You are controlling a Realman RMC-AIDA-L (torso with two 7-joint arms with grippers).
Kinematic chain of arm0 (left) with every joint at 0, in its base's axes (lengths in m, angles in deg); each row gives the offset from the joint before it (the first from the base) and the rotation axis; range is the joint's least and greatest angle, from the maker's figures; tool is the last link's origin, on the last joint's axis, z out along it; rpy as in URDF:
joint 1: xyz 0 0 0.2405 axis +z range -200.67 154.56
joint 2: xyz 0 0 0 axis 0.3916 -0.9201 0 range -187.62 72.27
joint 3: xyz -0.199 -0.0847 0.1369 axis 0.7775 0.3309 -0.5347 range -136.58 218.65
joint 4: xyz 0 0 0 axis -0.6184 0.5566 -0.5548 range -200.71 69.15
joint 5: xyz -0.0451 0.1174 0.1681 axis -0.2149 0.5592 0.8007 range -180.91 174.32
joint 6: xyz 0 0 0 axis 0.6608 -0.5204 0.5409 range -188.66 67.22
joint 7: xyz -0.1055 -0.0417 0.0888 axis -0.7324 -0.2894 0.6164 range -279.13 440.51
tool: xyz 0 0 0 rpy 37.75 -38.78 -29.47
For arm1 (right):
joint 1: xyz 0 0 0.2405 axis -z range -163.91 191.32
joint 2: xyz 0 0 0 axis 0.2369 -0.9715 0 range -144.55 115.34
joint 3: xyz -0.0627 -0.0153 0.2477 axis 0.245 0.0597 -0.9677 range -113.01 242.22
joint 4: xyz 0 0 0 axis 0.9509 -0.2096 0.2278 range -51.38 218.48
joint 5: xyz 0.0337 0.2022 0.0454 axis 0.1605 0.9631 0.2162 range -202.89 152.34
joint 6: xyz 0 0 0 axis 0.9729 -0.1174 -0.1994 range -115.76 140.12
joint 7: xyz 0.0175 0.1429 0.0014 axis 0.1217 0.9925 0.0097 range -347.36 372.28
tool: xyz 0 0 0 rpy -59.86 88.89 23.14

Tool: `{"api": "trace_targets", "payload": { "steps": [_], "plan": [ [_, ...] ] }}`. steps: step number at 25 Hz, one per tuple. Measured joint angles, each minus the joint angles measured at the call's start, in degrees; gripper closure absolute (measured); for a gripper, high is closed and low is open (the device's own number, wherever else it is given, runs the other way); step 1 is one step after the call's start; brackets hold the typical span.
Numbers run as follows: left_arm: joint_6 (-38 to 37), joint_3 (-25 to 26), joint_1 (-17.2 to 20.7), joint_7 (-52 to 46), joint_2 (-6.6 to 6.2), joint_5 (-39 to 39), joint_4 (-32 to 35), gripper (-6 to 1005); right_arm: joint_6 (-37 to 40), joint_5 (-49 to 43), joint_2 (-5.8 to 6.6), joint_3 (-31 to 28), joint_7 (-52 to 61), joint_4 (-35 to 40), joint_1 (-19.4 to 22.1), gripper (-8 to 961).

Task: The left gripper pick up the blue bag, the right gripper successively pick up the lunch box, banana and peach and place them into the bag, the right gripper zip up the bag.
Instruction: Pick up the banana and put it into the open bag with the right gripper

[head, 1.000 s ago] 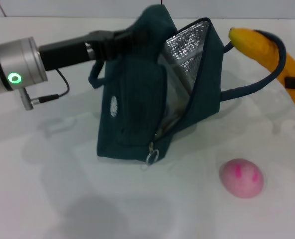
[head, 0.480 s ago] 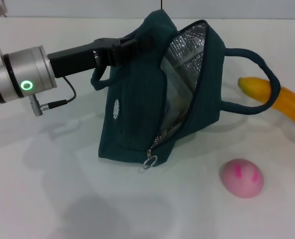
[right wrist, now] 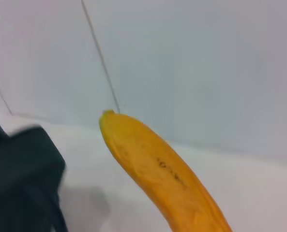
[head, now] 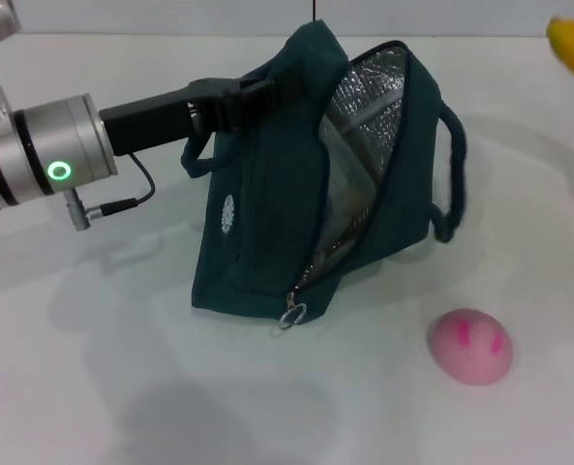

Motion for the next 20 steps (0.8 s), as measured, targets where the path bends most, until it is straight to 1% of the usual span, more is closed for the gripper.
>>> {"api": "trace_targets", "payload": {
  "steps": [5,8,9,10,12,14,18,20],
  "plan": [
    [-0.02,0.00,0.39,-0.02,-0.12,0.14,0.00,960,2.13,8.40,-0.70,1.62,-8.38,3.76,0.36,516],
    [-0.03,0.00,0.41,-0.02,-0.29,0.01,0.00,960,3.61,10.46,-0.64,4.58,-13.25,6.50,-0.31,513],
    [-0.03,0.00,0.41,-0.02,-0.33,-0.18,0.00,960,3.78,10.58,-0.39,7.00,-15.48,8.42,-1.36,511],
    [-0.02,0.07,0.41,-0.01,-0.37,-0.25,0.00,960,3.78,10.58,-0.39,7.00,-15.48,8.42,-1.36,510],
    [0.02,0.59,0.41,-0.01,-0.45,-0.34,0.00,960,3.73,10.17,0.24,9.83,-17.15,10.11,-3.03,507],
    [0.11,1.55,0.45,0.02,-0.50,-0.35,0.00,960,3.45,8.97,1.26,12.73,-17.87,11.50,-5.04,503],
    [0.56,3.87,0.54,0.72,-0.47,-0.27,-0.34,960,3.77,3.72,3.34,17.99,-18.29,13.45,-9.69,497],
    [0.70,5.38,0.57,1.36,-0.44,-0.33,-1.17,960,4.27,0.83,3.95,20.83,-18.61,14.56,-11.78,494]
  ]
}}
